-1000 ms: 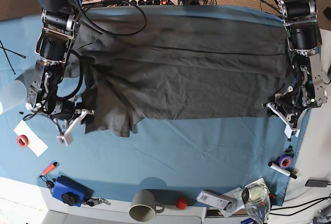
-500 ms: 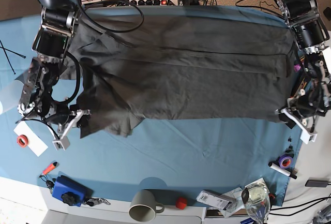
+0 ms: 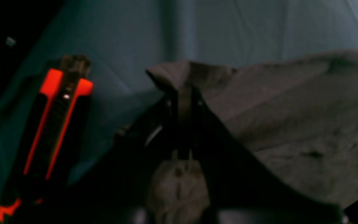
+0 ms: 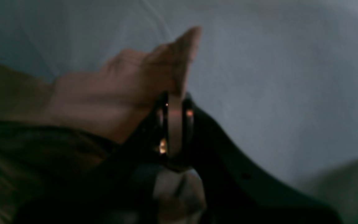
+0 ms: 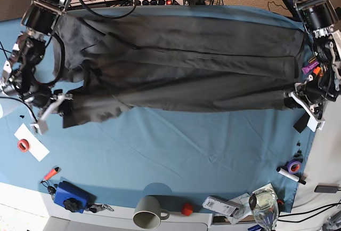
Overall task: Fold the T-shirt properly
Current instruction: 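Lift the hem and fold it toward the collar with both grippers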
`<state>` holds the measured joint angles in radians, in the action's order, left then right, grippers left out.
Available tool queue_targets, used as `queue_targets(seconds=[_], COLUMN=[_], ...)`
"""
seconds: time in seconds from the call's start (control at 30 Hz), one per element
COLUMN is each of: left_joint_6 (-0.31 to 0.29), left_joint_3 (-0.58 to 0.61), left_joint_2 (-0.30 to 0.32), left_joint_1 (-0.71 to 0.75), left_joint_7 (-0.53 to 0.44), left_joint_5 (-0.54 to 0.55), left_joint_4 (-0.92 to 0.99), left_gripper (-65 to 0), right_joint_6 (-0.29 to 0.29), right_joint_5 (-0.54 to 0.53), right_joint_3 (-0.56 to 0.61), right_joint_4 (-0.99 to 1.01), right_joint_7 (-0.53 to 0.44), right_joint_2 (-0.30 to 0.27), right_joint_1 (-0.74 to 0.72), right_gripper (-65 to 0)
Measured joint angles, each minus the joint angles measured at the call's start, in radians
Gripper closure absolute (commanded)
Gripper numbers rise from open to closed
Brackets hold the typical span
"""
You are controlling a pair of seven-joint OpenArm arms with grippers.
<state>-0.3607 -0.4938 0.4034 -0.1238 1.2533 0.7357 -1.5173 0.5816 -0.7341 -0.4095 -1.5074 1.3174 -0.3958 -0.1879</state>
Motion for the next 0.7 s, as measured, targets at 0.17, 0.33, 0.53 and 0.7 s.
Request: queue_targets(seconds=[0.17, 0.33, 0.53, 0.7], left_joint_6=[0.000, 0.000, -0.037, -0.055], left_joint_3=[-0.003, -0.088, -0.188, -0.188], left_joint_2=[-0.002, -0.004, 0.006, 0.007], left_joint_1=[0.090, 0.153, 0.220, 0.251], left_joint_7=[0.005, -0.003, -0.021, 0.003], left_joint_5=[-0.002, -0.001, 0.038, 0.084], left_joint_4=[-0.072, -0.164, -0.197, -0.198], left_gripper=[0.0, 0.0, 0.0, 0.0], right_joint_6=[0.021, 0.021, 0.034, 0.033], right_joint_5=[-0.044, -0.077, -0.085, -0.080], right_joint_3=[-0.026, -0.026, -0.026, -0.026], right_joint_4=[0.000, -0.011, -0.087, -0.159], right_joint_7=[0.026, 0.044, 0.040, 0.037], right_joint_2=[0.000, 0.000, 0.001, 0.000], right_joint_1=[0.031, 0.048, 0.101, 0.169], right_gripper=[0.0, 0.0, 0.0, 0.0])
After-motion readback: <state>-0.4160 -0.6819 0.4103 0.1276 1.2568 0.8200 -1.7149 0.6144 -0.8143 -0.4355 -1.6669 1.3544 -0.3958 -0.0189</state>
